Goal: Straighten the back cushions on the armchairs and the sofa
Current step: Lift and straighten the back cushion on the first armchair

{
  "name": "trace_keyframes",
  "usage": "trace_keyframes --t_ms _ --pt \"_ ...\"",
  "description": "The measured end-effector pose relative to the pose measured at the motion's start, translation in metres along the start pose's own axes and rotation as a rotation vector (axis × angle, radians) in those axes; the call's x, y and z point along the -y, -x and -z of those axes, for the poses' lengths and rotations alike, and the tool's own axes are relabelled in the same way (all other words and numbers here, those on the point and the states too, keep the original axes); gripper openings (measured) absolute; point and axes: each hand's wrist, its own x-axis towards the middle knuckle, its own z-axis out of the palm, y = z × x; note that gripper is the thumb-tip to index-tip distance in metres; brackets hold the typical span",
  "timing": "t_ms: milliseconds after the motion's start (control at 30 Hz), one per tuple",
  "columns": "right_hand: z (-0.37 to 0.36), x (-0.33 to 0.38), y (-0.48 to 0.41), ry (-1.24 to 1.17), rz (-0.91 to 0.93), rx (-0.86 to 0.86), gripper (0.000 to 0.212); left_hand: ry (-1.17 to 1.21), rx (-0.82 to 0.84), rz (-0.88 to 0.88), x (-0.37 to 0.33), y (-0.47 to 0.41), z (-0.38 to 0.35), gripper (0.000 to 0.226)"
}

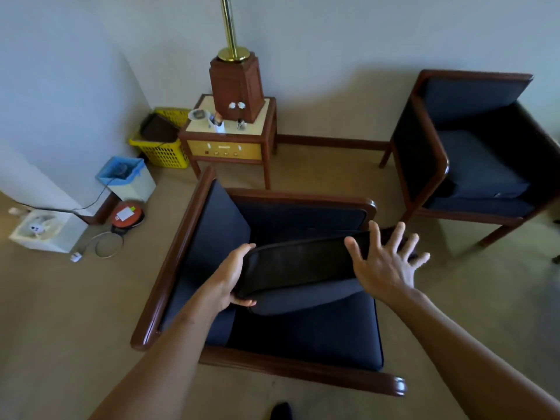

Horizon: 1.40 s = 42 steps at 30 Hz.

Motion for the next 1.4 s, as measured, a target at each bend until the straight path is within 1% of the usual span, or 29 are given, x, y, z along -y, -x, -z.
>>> trace_keyframes --t_ms 33,100,133,167,200,233,267,300,367,433,500,533,600,667,733,800,900,967,1033,1100,1167,1200,1267,1333,1400 --pt "-0.003 0.007 -0.001 0.059 0.123 -0.005 0.089 0.041 0.032 -0.048 0.005 -0.002 0.003 0.053" --pt "-0.007 0.023 -0.001 0.192 0.469 0.026 0.110 0.097 0.144 -0.172 0.019 -0.006 0.016 0.071" --pt "-0.010 0.031 -0.003 0.258 0.611 0.059 0.123 0.040 0.203 -0.258 0.025 -0.010 0.025 0.079" --pt "-0.012 0.039 -0.007 0.316 0.707 0.079 0.136 -0.089 0.228 -0.345 0.032 -0.016 0.034 0.087" --pt "-0.016 0.045 -0.013 0.356 0.765 0.078 0.144 -0.230 0.222 -0.419 0.039 -0.022 0.041 0.096" --pt "-0.019 0.051 -0.018 0.380 0.802 0.055 0.148 -0.345 0.181 -0.449 0.047 -0.031 0.046 0.104" --pt "-0.023 0.057 -0.022 0.394 0.819 0.023 0.149 -0.403 0.115 -0.457 0.055 -0.041 0.048 0.107" --pt "-0.027 0.061 -0.026 0.391 0.821 -0.007 0.146 -0.425 0.032 -0.466 0.063 -0.051 0.050 0.105" --pt "-0.034 0.068 -0.029 0.346 0.830 -0.080 0.134 -0.376 -0.093 -0.455 0.078 -0.067 0.051 0.097" --pt "-0.042 0.069 -0.027 0.293 0.857 -0.153 0.118 -0.317 -0.101 -0.424 0.086 -0.078 0.046 0.096" --pt "-0.045 0.061 -0.025 0.235 0.880 -0.211 0.104 -0.325 -0.096 -0.408 0.088 -0.084 0.038 0.086" --pt "-0.043 0.055 -0.027 0.203 0.891 -0.241 0.100 -0.334 -0.099 -0.424 0.085 -0.085 0.033 0.083" --pt "-0.032 0.041 -0.032 0.141 0.905 -0.295 0.095 -0.323 -0.114 -0.484 0.075 -0.080 0.019 0.086" --pt "-0.015 0.023 -0.040 0.075 0.905 -0.353 0.094 -0.306 -0.116 -0.570 0.055 -0.065 0.000 0.090" --pt "0.003 -0.001 -0.052 -0.005 0.882 -0.398 0.095 -0.305 -0.092 -0.681 0.034 -0.052 -0.023 0.086" --pt "0.018 -0.033 -0.068 -0.103 0.833 -0.397 0.099 -0.330 -0.082 -0.789 0.012 -0.043 -0.048 0.085" --pt "0.028 -0.077 -0.090 -0.249 0.752 -0.304 0.105 -0.427 -0.108 -0.906 -0.021 -0.033 -0.095 0.092" --pt "0.025 -0.099 -0.101 -0.414 0.685 -0.218 0.106 -0.585 -0.124 -0.952 -0.038 -0.029 -0.137 0.091" --pt "0.016 -0.118 -0.108 -0.635 0.603 -0.111 0.104 -0.778 -0.150 -0.964 -0.043 -0.036 -0.182 0.088" --pt "0.000 -0.138 -0.114 -0.831 0.506 -0.017 0.099 -0.934 -0.192 -0.947 -0.034 -0.052 -0.223 0.086" --pt "-0.020 -0.156 -0.117 -0.946 0.369 0.053 0.092 -1.070 -0.223 -0.898 -0.014 -0.073 -0.256 0.085" --pt "-0.030 -0.164 -0.120 -0.976 0.280 0.059 0.086 -1.129 -0.232 -0.877 -0.002 -0.082 -0.270 0.086" --pt "-0.050 -0.183 -0.130 -0.973 0.122 -0.003 0.069 -1.198 -0.258 -0.884 0.019 -0.101 -0.294 0.088" --pt "-0.065 -0.199 -0.144 -0.893 0.085 -0.056 0.056 -1.213 -0.274 -0.939 0.032 -0.114 -0.306 0.090" --pt "-0.073 -0.203 -0.153 -0.822 0.121 -0.102 0.052 -1.200 -0.287 -0.986 0.038 -0.119 -0.303 0.090"
